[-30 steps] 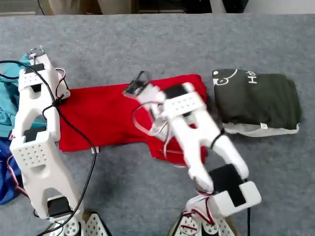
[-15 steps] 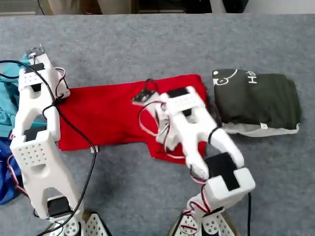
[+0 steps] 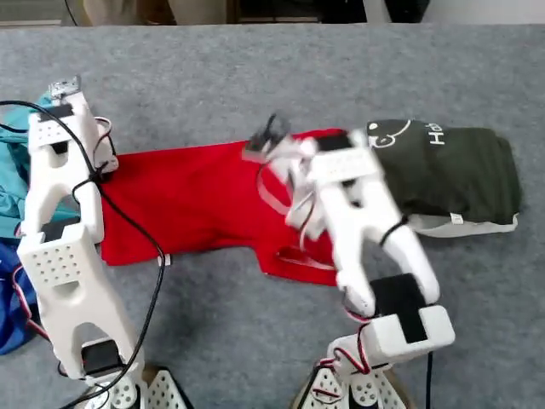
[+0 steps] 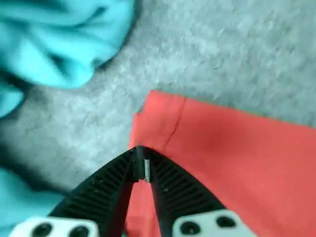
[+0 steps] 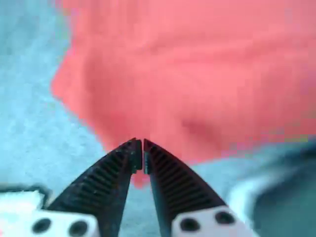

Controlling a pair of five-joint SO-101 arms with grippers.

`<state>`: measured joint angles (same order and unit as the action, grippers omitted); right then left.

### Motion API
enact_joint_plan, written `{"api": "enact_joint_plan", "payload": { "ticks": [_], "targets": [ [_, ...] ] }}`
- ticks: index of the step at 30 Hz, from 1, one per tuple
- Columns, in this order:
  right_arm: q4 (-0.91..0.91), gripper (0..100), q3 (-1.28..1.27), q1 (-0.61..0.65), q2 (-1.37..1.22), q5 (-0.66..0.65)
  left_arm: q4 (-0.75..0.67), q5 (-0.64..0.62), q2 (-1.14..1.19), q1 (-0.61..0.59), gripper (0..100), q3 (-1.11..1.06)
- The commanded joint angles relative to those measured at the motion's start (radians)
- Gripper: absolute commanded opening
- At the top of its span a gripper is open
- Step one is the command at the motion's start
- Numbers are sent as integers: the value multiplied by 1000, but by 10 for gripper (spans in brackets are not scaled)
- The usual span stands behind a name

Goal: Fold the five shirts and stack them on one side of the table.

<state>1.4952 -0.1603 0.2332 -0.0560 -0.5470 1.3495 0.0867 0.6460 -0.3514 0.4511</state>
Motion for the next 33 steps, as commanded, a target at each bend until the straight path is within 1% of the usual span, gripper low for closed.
{"api": "enact_joint_plan", "payload": {
  "ticks": [1,4,6,8,11,12,16,19,21,23,25,27,33],
  "targets": [
    [23,19,321,-48,-22,-5,147,12,-81,-20,22,183],
    [-5,19,512,-50,-185,-5,239,6,-82,-11,22,290],
    [-28,19,628,-53,-320,-5,249,3,-54,2,21,299],
    [-34,19,746,-53,-464,-5,216,2,-2,8,20,299],
    [-28,19,941,-67,-674,-3,138,-66,108,5,19,307],
    [-23,19,1009,-79,-734,18,109,-86,147,3,19,308],
    [35,19,1282,-160,-929,192,23,-112,275,-2,19,310],
    [86,19,1472,-216,-1046,213,40,-110,303,-20,19,368],
    [133,19,1580,-226,-1110,215,66,-109,311,-31,19,413],
    [230,19,1707,-206,-1145,218,80,-114,309,-34,19,439],
    [296,19,1831,-154,-1158,218,97,-110,302,-31,19,468],
    [290,19,1830,-125,-1112,219,138,-109,302,-29,19,526],
    [295,20,1710,-93,-842,219,373,-89,302,-37,19,766]
  ]
}}
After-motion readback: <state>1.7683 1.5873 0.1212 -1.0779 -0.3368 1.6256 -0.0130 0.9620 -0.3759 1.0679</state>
